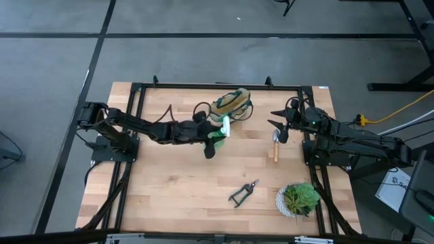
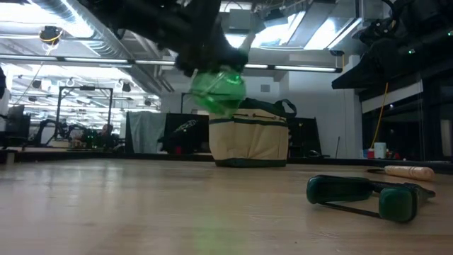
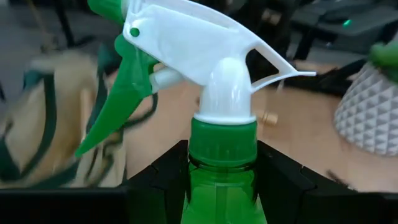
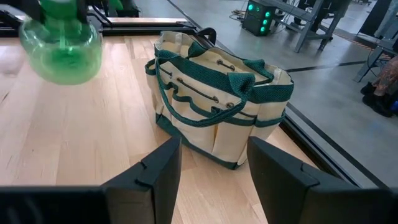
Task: Pick & Place Garden tools in Gardening bag
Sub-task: Put the green spray bottle into the green gardening bag
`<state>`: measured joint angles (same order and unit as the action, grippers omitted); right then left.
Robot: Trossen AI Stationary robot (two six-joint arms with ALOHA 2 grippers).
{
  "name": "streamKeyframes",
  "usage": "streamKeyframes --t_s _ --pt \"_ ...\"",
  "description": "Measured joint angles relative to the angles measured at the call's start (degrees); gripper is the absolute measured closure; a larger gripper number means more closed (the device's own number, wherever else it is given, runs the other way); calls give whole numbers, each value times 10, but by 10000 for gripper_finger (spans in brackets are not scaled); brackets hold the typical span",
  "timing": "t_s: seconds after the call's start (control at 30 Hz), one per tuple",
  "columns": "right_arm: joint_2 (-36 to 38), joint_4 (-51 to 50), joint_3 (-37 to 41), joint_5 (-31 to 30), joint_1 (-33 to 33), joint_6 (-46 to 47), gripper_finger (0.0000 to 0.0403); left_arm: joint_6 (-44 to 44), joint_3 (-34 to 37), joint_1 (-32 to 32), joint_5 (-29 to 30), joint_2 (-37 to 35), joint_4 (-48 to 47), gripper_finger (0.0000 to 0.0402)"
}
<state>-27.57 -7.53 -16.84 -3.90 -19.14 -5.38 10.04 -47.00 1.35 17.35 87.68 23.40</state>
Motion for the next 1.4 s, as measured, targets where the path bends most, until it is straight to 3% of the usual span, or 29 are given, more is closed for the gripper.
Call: streamKeyframes --t_s 0.27,0.53,0.9,1.4 --pt "0 0 0 0 0 0 217 -63 0 -25 -79 0 122 253" --pt "0 0 0 0 0 0 217 -61 0 -76 -154 0 163 253" --pt "0 0 0 0 0 0 217 -133 -63 -119 -175 10 168 253" --pt "0 0 0 0 0 0 217 -209 -167 -167 -156 107 167 253"
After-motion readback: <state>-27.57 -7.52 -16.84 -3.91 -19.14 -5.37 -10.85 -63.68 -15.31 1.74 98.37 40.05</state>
